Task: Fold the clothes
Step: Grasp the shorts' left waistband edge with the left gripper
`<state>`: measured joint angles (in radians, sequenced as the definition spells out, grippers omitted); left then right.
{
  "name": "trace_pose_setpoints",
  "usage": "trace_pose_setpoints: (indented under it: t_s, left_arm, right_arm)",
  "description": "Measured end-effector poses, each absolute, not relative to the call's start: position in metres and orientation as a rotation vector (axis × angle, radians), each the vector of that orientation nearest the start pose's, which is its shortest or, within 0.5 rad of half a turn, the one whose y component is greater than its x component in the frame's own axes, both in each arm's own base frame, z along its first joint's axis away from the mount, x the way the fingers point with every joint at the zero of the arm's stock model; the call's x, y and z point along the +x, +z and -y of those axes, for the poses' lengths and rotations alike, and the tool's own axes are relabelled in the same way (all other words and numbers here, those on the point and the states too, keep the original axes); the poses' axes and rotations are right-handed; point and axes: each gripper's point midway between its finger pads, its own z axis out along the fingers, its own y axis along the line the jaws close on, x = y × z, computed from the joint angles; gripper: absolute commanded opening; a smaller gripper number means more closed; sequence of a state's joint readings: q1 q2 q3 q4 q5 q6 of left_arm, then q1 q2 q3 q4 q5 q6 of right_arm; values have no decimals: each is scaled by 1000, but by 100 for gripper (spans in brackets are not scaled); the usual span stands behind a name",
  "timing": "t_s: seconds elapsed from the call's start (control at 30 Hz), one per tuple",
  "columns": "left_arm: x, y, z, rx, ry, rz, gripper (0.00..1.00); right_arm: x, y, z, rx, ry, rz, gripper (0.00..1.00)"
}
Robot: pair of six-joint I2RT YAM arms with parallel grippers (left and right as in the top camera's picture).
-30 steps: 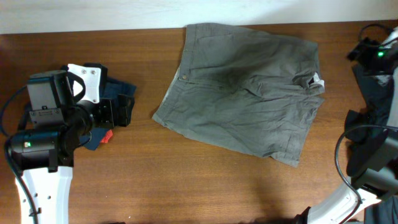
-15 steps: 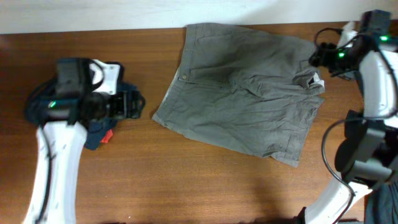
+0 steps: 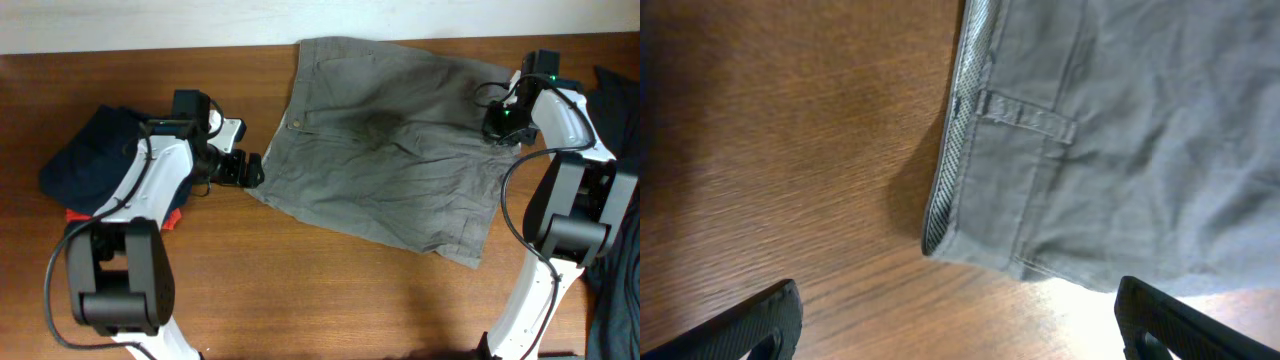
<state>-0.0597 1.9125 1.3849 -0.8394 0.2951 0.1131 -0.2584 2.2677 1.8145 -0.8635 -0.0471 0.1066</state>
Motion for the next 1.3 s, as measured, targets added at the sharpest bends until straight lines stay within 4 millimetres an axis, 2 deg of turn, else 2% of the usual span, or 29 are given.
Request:
trace_pose_setpoints:
  t_s: [0.1, 0.2, 0.23, 0.27, 0.37, 0.47, 0.53, 0.57, 0.63, 0.67, 0.7, 0.73, 0.83, 0.87, 0.97, 1.07, 1.13, 1.17, 1.2, 1.3]
  left_arm:
    - [395, 42, 74, 291, -428, -2915, 99]
    - [394, 29, 74, 288, -433, -2941, 99]
    - [395, 25, 74, 287, -434, -2947, 99]
    - [396, 22, 74, 287, -434, -2949, 99]
    - [398, 13, 74, 287, -435, -2953, 99]
    - [405, 14, 76, 295, -437, -2921, 99]
    - [411, 15, 81, 313, -439, -2891, 89]
    - [414, 16, 84, 333, -438, -2875, 79]
    - [418, 17, 93, 385, -439, -2847, 66]
    - [419, 17, 97, 404, -438, -2836, 55]
    - [420, 18, 102, 431, -438, -2823, 51]
    - [420, 18, 107, 458, -435, -2813, 37]
    - [417, 14, 120, 519, -424, -2811, 5]
    - [415, 10, 122, 541, -410, -2822, 1]
    - [407, 1, 121, 558, -350, -2876, 1]
    - [401, -2, 107, 476, -220, -2961, 0]
    - [395, -2, 90, 365, -93, -3027, 1]
    - [392, -2, 82, 322, -43, -3049, 1]
    - [389, -2, 71, 260, 10, -3074, 1]
    - [385, -2, 44, 91, 100, -3110, 1]
  right_arm:
    - [476, 24, 135, 549, -61, -2850, 8]
    - [467, 23, 151, 597, -89, -2858, 29]
    - [464, 23, 157, 613, -91, -2859, 44]
    - [461, 23, 164, 626, -90, -2860, 52]
    - [452, 22, 178, 690, -66, -2859, 61]
    - [447, 21, 181, 714, -43, -2868, 63]
    - [446, 21, 176, 712, -12, -2878, 63]
    - [446, 21, 173, 709, 8, -2882, 63]
    - [445, 21, 167, 707, 54, -2889, 63]
    - [443, 24, 160, 705, 98, -2898, 63]
    - [442, 25, 159, 705, 109, -2899, 63]
    - [440, 29, 155, 705, 134, -2904, 63]
    - [434, 47, 144, 701, 205, -2904, 64]
    - [431, 55, 140, 700, 227, -2903, 64]
    - [424, 77, 132, 697, 268, -2897, 64]
    - [411, 89, 124, 707, 300, -2924, 61]
    - [402, 90, 120, 721, 317, -2953, 54]
    - [400, 90, 119, 725, 324, -2961, 44]
    - [399, 88, 117, 719, 329, -2970, 39]
    - [391, 80, 111, 729, 347, -3000, 40]
